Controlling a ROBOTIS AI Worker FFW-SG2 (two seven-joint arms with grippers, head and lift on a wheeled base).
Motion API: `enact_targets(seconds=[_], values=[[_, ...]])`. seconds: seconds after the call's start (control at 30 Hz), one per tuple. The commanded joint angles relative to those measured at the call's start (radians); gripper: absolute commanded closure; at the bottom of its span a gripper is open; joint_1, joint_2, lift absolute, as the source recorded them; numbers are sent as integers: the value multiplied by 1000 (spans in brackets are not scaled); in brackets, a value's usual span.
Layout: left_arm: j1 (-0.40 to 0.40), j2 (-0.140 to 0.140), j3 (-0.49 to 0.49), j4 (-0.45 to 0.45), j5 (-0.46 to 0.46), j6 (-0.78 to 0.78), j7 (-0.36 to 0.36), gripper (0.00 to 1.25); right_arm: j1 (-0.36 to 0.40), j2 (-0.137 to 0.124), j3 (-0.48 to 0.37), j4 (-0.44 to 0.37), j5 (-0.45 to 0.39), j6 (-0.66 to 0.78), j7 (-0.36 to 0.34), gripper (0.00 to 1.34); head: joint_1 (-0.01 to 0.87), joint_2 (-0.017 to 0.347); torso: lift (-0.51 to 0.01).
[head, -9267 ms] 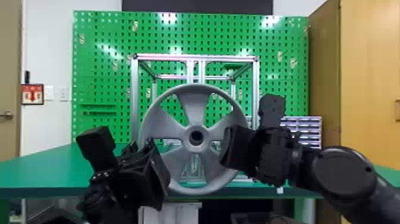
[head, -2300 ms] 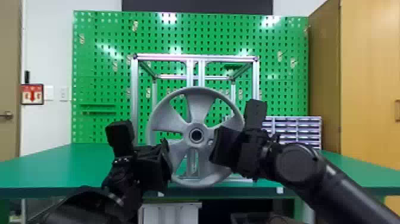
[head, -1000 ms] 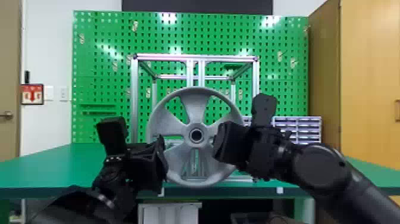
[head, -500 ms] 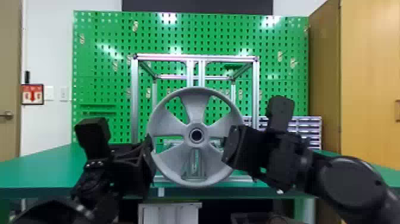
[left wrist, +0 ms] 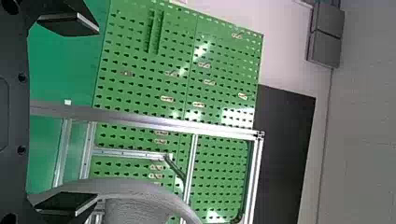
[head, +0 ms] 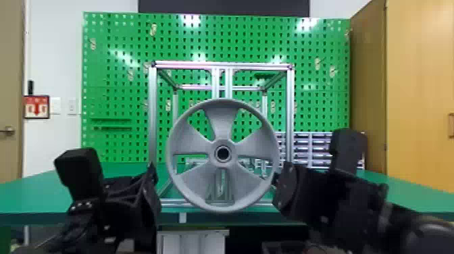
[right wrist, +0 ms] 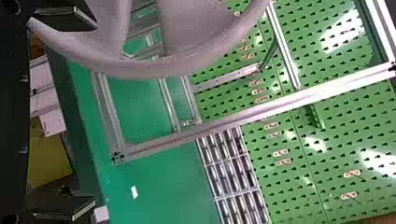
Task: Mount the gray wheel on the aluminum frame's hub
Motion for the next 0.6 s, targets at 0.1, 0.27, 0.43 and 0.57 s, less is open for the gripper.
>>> enact_targets(seconds=[0.1, 0.27, 0.43, 0.57], values=[[92, 8, 38, -75, -45, 1, 0, 61, 147, 16, -73, -76, 72, -1, 1, 4, -5, 6, -499], [158, 8, 76, -112, -62, -1, 0, 75, 251, 45, -121, -100, 139, -1, 54, 38, -5, 6, -499], [221, 5, 96, -125, -79, -27, 0, 91, 354, 83, -162, -128, 268, -8, 121, 35, -5, 6, -499], [276, 4, 121, -128, -87, -62, 0, 94, 417, 113, -162, -140, 400, -52, 155, 35, -5, 6, -499]])
